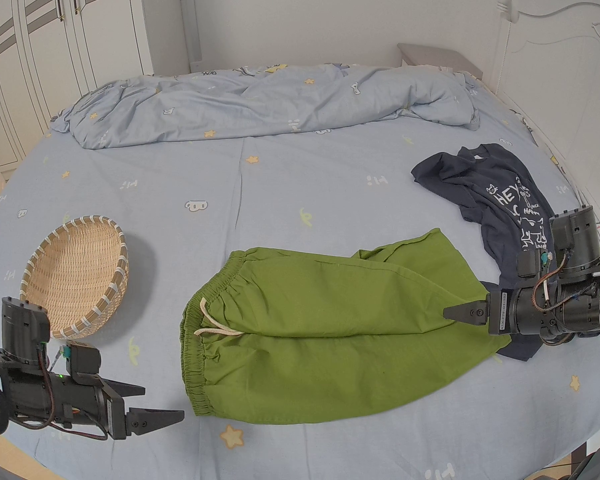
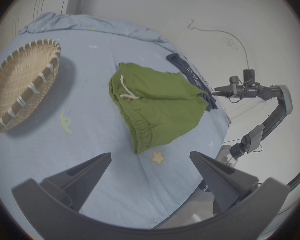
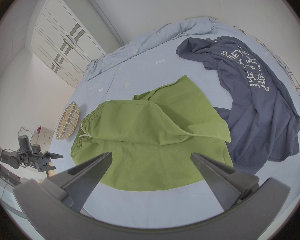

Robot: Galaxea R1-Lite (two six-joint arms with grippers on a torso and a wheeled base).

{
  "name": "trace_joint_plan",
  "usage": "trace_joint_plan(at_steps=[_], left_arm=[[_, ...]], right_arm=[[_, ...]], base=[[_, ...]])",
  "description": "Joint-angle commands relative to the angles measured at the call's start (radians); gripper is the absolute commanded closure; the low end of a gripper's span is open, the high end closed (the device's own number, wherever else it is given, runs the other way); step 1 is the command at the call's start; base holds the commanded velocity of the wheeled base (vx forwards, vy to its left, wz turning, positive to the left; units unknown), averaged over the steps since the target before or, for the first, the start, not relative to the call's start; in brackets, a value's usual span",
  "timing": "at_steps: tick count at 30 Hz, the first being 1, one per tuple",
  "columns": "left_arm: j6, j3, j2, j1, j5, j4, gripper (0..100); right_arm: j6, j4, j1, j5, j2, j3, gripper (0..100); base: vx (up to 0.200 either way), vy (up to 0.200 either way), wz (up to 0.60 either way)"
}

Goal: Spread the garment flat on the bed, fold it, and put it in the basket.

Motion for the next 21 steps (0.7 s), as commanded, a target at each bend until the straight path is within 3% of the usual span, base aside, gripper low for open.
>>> trace_joint_plan(at_steps=[1, 5, 7, 11, 21], left_arm=[[0.04, 0.014, 0.187, 0.001, -0.005, -0.057, 0], [0.06, 0.012, 0.242, -0.006, -0.004, -0.109, 0], [0.061, 0.014, 0.288, -0.051, -0.005, -0.203, 0], [0.061, 0.008, 0.311, -0.083, -0.004, -0.238, 0], [0.061, -0.02, 0.454, -0.098, -0.005, -0.376, 0]], right_arm=[[0.002, -0.001, 0.008, 0.001, 0.004, 0.006, 0], [0.002, -0.002, 0.013, 0.001, 0.004, 0.008, 0], [0.003, -0.001, 0.02, -0.001, 0.004, 0.009, 0], [0.003, -0.002, 0.02, -0.001, 0.004, 0.009, 0], [0.003, -0.002, 0.022, -0.002, 0.003, 0.009, 0]], base=[[0.0, 0.0, 0.0], [0.0, 0.0, 0.0], [0.0, 0.0, 0.0], [0.0, 0.0, 0.0], [0.0, 0.0, 0.0]])
